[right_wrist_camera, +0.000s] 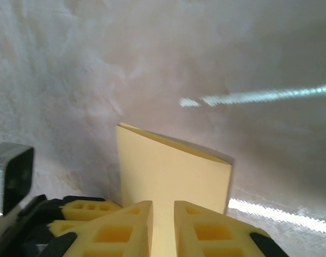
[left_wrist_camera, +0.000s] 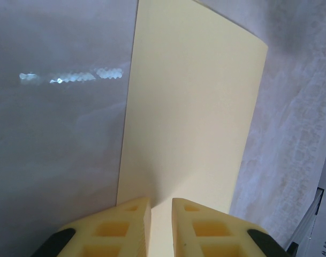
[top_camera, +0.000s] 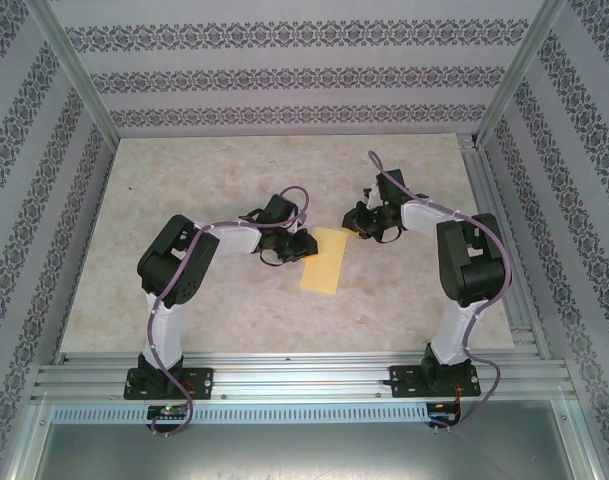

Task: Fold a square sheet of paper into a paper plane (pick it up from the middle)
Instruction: Fold the square sheet of paper in half at the center of the table.

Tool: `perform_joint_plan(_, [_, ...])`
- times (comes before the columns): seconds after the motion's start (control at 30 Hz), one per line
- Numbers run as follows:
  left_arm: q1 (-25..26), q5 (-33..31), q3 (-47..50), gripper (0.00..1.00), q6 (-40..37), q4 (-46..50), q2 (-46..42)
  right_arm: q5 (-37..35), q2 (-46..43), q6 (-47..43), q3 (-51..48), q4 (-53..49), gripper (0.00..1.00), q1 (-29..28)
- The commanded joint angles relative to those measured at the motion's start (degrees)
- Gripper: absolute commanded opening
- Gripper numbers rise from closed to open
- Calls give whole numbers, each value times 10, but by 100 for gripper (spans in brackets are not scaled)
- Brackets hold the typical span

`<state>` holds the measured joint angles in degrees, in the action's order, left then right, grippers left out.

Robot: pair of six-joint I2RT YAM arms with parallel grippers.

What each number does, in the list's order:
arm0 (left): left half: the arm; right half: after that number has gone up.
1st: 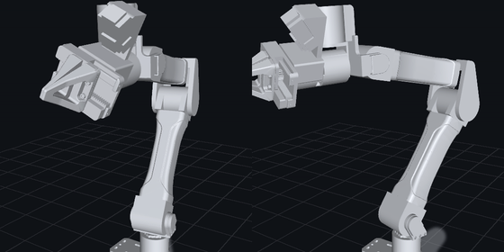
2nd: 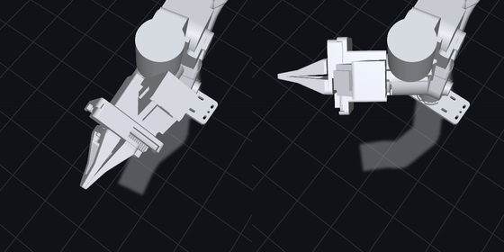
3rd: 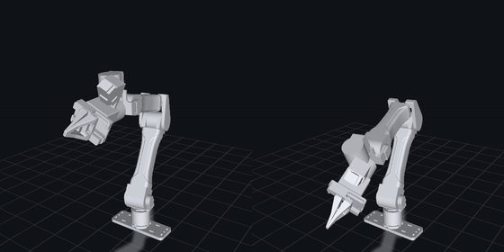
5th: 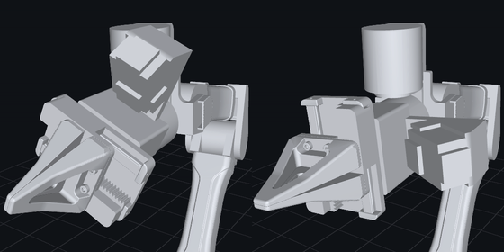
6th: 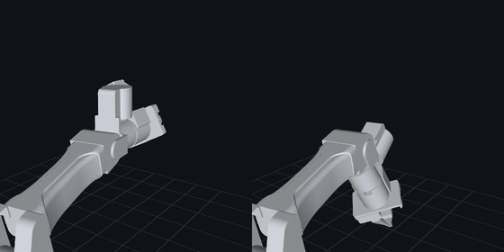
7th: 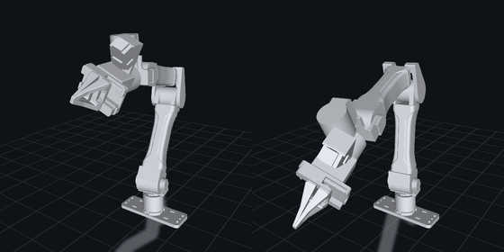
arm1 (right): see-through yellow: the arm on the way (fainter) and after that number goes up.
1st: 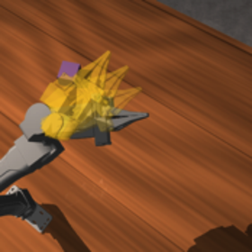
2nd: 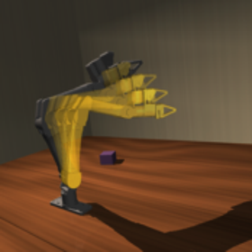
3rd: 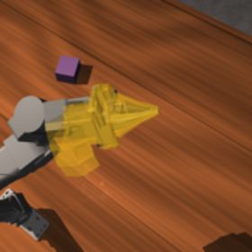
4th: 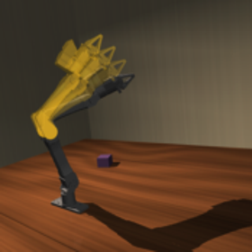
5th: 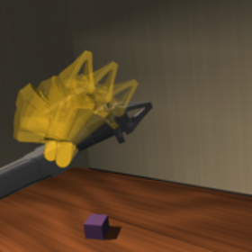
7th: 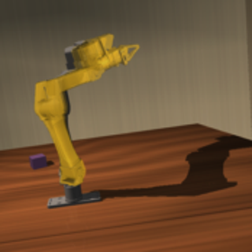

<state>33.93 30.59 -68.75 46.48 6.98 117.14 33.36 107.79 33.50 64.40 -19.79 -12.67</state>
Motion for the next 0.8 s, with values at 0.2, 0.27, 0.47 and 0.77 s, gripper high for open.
perform_joint_plan(0.2, [11,-22,7,21,-17,33,33,-3,21,14,-52,36,18,-13])
perform_joint_plan(0.27, [12,-22,6,21,-17,33,34,-9,-2,11,-54,27,19,-15])
perform_joint_plan(0.47, [11,-22,6,21,-17,33,32,-4,-74,40,-97,48,19,-42])
perform_joint_plan(0.77, [12,-22,6,21,-18,34,29,-29,-68,82,-193,117,20,-75])
